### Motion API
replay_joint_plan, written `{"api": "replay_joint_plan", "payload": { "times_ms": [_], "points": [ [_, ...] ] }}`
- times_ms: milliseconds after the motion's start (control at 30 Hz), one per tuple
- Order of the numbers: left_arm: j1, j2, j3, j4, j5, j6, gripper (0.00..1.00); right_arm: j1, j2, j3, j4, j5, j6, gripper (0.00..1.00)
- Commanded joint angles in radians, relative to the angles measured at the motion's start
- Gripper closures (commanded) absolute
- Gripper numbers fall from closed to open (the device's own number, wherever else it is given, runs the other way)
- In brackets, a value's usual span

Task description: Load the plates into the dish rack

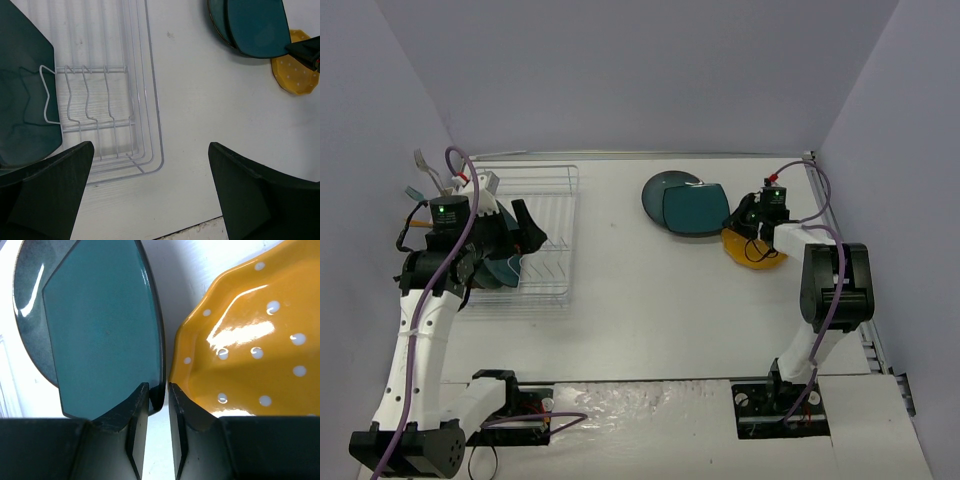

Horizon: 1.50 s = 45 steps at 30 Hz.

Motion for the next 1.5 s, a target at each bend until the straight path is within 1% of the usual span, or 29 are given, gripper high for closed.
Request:
{"api": "replay_joint_plan", "payload": {
  "times_ms": [0, 267, 667, 767, 933, 1100, 1233, 1333, 1467],
  "points": [
    [-0.004, 0.004, 0.016, 0.06, 0.019, -0.007, 0.03, 0.0, 0.005, 0.009, 0.08, -0.043, 0.017, 0.79],
    [-0.004, 0.016, 0.018, 0.068, 0.021, -0.008, 0.03, 0.002, 0.026, 0.015, 0.14, -0.082, 0.045, 0.75],
    [-0.005, 0.012, 0.014, 0.056, 0.015, -0.001, 0.03, 0.005, 0.095, 0.075, 0.203, -0.121, 0.081, 0.72],
    [-0.006, 0.012, 0.018, 0.052, 0.015, 0.0, 0.03, 0.008, 0.134, 0.1, 0.235, -0.136, 0.096, 0.76],
    [-0.006, 0.011, 0.027, 0.045, 0.02, -0.006, 0.03, 0.009, 0.177, 0.116, 0.297, -0.167, 0.136, 0.98],
    [-0.009, 0.002, 0.013, 0.069, 0.047, -0.038, 0.03, 0.009, 0.139, 0.108, 0.343, -0.209, 0.176, 1.0],
    [-0.029, 0.005, -0.007, 0.115, 0.08, -0.107, 0.03, 0.002, 0.099, 0.101, 0.402, -0.26, 0.236, 1.0],
    [-0.072, 0.017, -0.024, 0.196, 0.085, -0.171, 0.03, -0.003, 0.076, 0.087, 0.457, -0.297, 0.298, 1.0],
    [-0.169, 0.071, -0.03, 0.282, 0.06, -0.254, 0.03, -0.003, 0.06, 0.07, 0.525, -0.343, 0.379, 1.0]
  ]
}}
